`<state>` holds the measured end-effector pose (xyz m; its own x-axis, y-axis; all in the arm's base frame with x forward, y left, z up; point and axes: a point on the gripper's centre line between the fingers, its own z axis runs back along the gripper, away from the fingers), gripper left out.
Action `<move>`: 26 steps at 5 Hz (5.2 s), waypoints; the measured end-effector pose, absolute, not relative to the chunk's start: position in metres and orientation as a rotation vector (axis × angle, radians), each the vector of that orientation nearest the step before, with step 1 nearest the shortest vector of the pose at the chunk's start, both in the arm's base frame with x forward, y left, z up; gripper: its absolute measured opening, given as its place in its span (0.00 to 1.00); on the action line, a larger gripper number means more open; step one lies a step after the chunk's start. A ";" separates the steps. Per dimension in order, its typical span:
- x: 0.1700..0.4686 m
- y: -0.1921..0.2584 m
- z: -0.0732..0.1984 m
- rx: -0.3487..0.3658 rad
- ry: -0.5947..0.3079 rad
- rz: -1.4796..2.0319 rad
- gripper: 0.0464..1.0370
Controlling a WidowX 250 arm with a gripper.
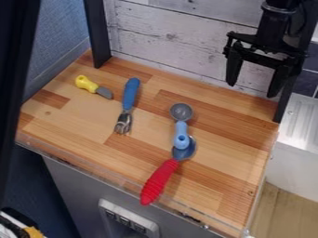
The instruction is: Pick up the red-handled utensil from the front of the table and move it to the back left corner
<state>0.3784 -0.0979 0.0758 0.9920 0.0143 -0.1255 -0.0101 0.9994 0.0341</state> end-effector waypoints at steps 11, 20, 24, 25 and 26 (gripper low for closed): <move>0.241 -0.052 0.013 0.002 0.063 -0.316 0.96; 0.247 -0.075 0.057 0.001 0.113 0.107 0.32; 0.283 -0.035 0.134 -0.013 0.106 -0.066 0.32; 0.321 0.001 0.135 -0.014 0.113 -0.159 0.32; 0.354 0.044 0.134 -0.019 0.114 -0.172 0.32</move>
<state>0.3544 0.0439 0.1344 0.9788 -0.1719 -0.1112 0.1698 0.9851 -0.0288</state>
